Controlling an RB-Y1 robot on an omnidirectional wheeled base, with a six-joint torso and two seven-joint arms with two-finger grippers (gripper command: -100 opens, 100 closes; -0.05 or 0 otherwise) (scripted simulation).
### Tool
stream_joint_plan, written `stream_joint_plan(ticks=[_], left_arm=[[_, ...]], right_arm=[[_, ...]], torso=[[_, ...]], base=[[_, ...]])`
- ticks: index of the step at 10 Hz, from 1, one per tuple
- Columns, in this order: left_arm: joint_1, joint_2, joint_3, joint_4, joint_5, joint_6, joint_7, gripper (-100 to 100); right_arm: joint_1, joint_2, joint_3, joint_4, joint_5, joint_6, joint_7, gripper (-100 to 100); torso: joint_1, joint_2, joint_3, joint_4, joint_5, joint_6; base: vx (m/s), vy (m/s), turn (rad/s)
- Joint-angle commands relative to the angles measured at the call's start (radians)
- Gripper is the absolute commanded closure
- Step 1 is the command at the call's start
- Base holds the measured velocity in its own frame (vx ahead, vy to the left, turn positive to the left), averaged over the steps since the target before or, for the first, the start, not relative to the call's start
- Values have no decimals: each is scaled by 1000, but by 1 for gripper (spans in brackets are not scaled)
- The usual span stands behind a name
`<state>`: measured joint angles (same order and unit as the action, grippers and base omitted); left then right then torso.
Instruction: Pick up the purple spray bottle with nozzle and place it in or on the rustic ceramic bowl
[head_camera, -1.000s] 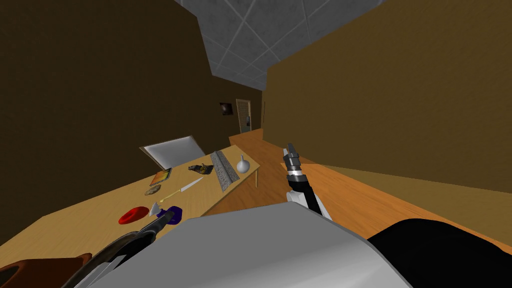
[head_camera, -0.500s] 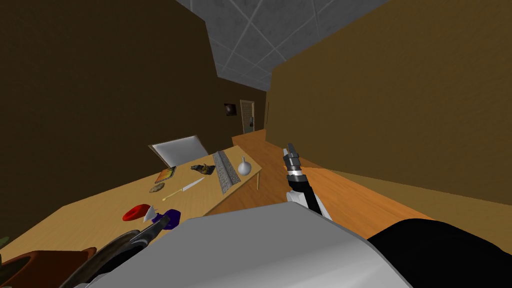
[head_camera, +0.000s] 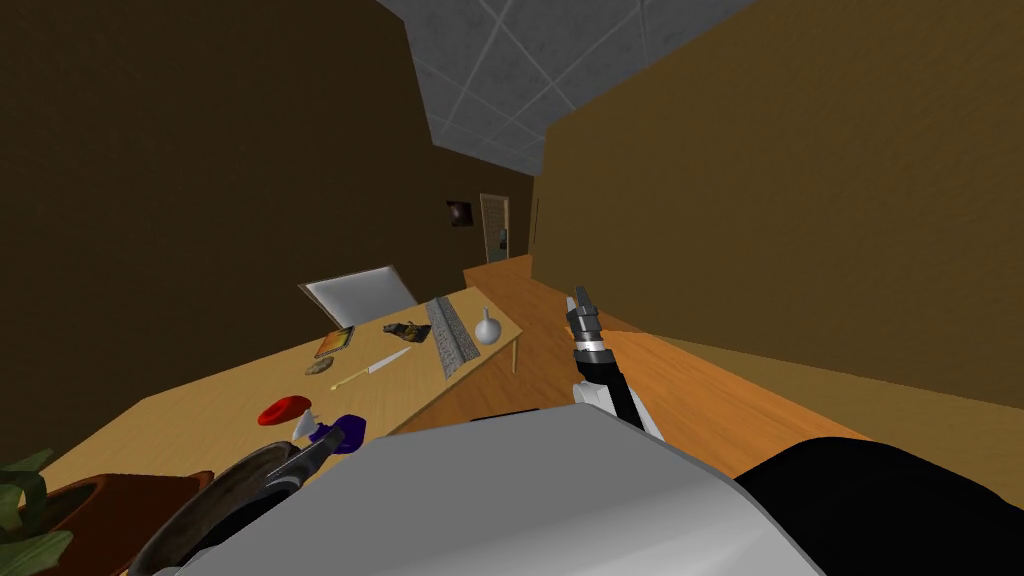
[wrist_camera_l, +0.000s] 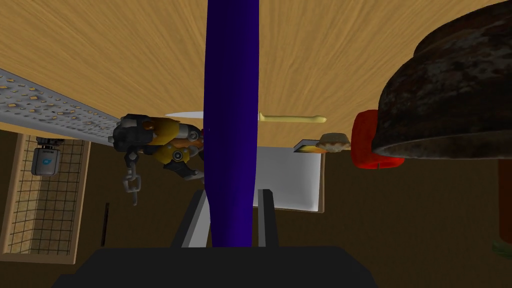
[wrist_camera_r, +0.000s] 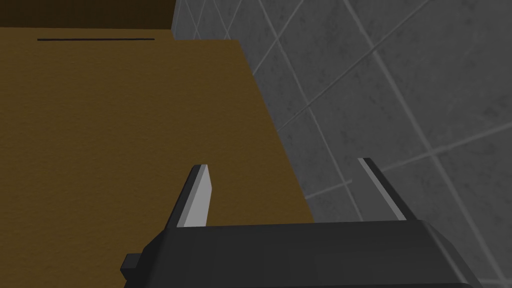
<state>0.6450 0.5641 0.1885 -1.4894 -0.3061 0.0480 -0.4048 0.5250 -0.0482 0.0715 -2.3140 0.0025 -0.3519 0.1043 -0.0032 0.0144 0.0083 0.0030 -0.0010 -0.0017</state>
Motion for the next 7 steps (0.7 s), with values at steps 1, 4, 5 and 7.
stream_joint_plan(ticks=[1,4,5,7], left_arm=[[-3,-13,6,3,3,-21,-19,100],[-15,-44,22,0,8,-60,-59,100],[-24,-57,32,-1,8,-78,-76,100],[-44,-78,51,-6,9,-106,-99,100]], right_arm=[[0,0,0,0,0,0,0,0],[0,0,0,0,0,0,0,0],[0,0,0,0,0,0,0,0],[0,0,0,0,0,0,0,0]], torso=[[0,0,0,0,0,0],[-2,3,2,1,-1,1],[-1,6,3,1,-1,0],[-1,3,3,2,-1,1]], base=[[-194,-45,10],[-223,-42,14],[-230,-19,35],[-199,-14,52]])
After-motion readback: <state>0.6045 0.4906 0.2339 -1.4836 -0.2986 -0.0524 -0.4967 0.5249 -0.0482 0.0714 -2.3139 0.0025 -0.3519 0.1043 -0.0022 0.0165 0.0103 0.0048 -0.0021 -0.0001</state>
